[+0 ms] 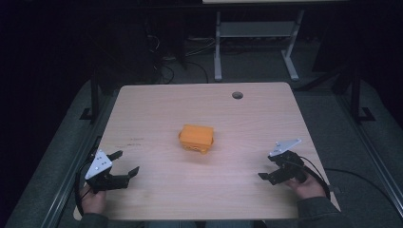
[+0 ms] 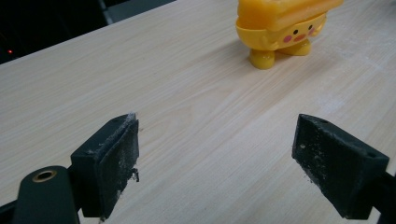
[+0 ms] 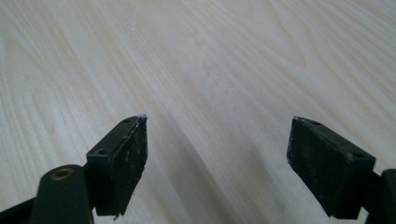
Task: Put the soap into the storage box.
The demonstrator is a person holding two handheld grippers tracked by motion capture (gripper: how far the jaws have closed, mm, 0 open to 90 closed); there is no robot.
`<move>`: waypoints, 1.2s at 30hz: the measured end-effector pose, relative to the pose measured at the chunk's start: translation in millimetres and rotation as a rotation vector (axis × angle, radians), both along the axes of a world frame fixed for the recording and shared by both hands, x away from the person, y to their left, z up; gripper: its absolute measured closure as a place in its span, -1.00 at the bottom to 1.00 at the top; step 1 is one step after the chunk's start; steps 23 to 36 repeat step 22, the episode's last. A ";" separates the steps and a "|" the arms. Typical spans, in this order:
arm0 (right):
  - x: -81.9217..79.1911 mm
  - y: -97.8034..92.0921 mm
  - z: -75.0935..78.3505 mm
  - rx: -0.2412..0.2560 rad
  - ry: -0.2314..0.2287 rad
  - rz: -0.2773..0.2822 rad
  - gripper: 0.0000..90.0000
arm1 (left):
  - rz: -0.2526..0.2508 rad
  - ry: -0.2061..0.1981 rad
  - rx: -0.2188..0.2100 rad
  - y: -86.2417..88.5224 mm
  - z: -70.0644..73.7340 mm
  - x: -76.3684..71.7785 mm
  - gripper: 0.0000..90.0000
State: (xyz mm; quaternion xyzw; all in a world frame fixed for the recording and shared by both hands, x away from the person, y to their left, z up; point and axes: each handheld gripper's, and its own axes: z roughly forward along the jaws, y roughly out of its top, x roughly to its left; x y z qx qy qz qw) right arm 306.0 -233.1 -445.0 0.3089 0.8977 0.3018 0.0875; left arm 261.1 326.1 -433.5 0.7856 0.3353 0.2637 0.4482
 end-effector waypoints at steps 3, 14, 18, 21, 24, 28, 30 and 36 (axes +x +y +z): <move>-8.5 -3.6 -2.8 0.003 -0.018 -0.010 -0.56 | -0.001 -0.004 0.004 0.3 0.7 -0.4 -0.69; -43.0 -12.0 -10.8 0.045 -0.074 -0.054 -0.59 | -0.007 -0.003 -0.001 -1.1 2.0 0.1 -0.69; -49.1 -13.1 -7.6 0.051 -0.124 -0.069 -0.60 | -0.008 -0.002 -0.003 -1.4 2.4 -0.3 -0.69; -47.9 -16.0 -7.4 0.079 -0.132 -0.083 -0.60 | -0.007 -0.002 -0.005 -1.0 2.3 0.1 -0.69; -47.0 -16.1 -8.6 0.074 -0.125 -0.080 -0.60 | -0.007 0.000 -0.006 -0.8 2.4 0.0 -0.69; -47.0 -16.1 -8.6 0.074 -0.125 -0.080 -0.60 | -0.007 0.000 -0.006 -0.8 2.4 0.0 -0.69; -47.0 -16.1 -8.6 0.074 -0.125 -0.080 -0.60 | -0.007 0.000 -0.006 -0.8 2.4 0.0 -0.69; -47.0 -16.1 -8.6 0.074 -0.125 -0.080 -0.60 | -0.007 0.000 -0.006 -0.8 2.4 0.0 -0.69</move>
